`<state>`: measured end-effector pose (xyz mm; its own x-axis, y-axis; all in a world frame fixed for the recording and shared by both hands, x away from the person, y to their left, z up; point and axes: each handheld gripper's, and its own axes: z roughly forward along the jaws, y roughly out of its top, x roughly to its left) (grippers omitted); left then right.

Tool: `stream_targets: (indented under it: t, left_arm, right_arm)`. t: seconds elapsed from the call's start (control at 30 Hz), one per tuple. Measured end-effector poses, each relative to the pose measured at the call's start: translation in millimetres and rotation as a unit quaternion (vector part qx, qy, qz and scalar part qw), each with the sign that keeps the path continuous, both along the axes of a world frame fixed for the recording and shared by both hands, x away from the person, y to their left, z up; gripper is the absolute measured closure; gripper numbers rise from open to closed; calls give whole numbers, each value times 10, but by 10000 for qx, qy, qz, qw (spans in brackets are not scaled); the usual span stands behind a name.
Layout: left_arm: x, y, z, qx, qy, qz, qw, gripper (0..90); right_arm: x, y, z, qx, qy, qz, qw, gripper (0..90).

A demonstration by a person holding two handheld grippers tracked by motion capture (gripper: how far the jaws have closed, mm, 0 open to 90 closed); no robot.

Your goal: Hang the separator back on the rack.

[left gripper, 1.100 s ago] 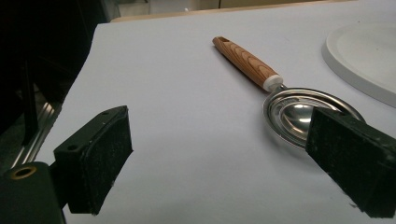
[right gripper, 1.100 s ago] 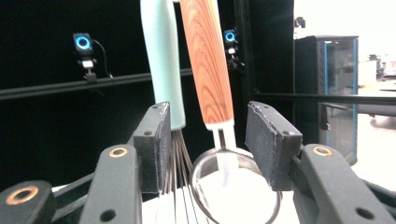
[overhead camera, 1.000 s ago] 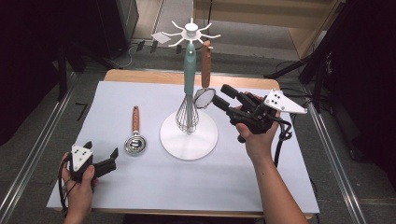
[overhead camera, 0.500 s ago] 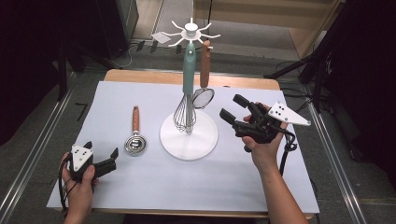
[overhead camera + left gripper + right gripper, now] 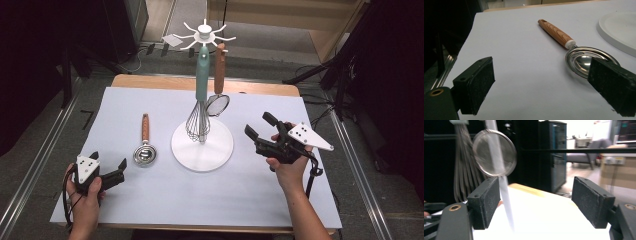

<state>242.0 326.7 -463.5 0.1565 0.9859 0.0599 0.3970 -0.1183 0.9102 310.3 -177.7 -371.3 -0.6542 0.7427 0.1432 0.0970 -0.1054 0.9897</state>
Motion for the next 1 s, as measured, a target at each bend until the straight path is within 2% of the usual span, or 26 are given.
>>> stream_targets:
  t: [0.2, 0.4, 0.53, 0.63, 0.7, 0.9, 0.97, 1.0]
  left_arm:
    - [2, 0, 0, 13, -2, -4, 10000, 78]
    - [2, -1, 0, 15, 1, -1, 10000, 77]
    - [0, -1, 1, 5, 2, -1, 10000, 77]
    - [1, 0, 1, 9, 2, -7, 10000, 77]
    - [0, 0, 1, 6, 1, -5, 10000, 78]
    - [0, 2, 1, -3, 2, 3, 10000, 77]
    - [1, 0, 1, 6, 3, 0, 10000, 77]
    - [1, 0, 0, 14, 3, -5, 10000, 77]
  right_arm:
    - [-43, -104, -187, -86, 126, -346, 9993, 234]
    - [-77, -210, -374, -169, 258, -747, 9967, 233]
    - [-73, -299, -482, -152, 455, -1002, 9938, 255]
    - [-71, -342, -538, -147, 488, -1150, 9921, 266]
    - [-57, -393, -610, -228, 568, -1296, 9897, 272]
    - [-60, -437, -734, -254, 556, -1644, 9845, 248]
    - [-57, -450, -777, -259, 619, -1737, 9825, 238]
    - [-64, -452, -803, -207, 594, -1813, 9814, 237]
